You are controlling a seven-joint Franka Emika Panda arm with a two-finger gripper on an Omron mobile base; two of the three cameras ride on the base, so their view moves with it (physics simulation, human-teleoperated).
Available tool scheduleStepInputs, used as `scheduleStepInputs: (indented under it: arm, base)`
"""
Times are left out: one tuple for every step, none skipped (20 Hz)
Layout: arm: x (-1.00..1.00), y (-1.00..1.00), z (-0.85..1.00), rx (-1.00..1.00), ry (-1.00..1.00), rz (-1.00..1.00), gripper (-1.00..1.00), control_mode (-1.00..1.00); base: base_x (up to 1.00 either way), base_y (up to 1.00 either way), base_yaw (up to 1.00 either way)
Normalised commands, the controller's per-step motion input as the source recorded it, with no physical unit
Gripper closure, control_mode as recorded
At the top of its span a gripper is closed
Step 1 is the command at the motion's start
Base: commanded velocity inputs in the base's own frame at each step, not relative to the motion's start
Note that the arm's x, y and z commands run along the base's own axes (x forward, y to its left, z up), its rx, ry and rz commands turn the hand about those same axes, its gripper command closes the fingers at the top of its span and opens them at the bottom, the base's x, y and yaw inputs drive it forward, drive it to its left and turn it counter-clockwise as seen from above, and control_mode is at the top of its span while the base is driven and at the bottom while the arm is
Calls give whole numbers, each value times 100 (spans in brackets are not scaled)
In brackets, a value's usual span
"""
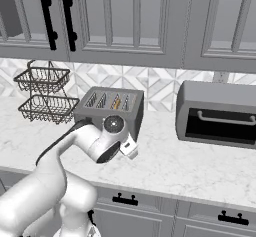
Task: Start the toaster. Once the lever pops up, take the bread to the plate on the dining counter.
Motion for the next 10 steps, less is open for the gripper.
scheduleStepInputs:
  arm:
    - [0,36,100,0,8,9,-100,-100]
    - [0,41,100,0,10,9,-100,-100]
    - [0,41,100,-1,9,10,-100,-100]
    - [0,47,100,-6,5,12,-100,-100]
    - [0,49,100,-8,2,15,-100,-100]
    - [0,52,100,-11,0,18,-100,-100]
    - [0,54,100,-14,0,22,-100,-100]
    - [0,50,72,-19,-4,23,-100,-100]
    - [0,37,44,-23,-16,19,-100,-100]
    - [0,28,16,-23,-18,17,-100,-100]
  base:
    - [0,0,0]
    - [0,0,0]
    - [0,0,0]
    - [0,0,0]
    - [0,0,0]
    - [0,0,0]
    - [0,0,0]
    - [0,0,0]
    - [0,0,0]
    - [0,0,0]
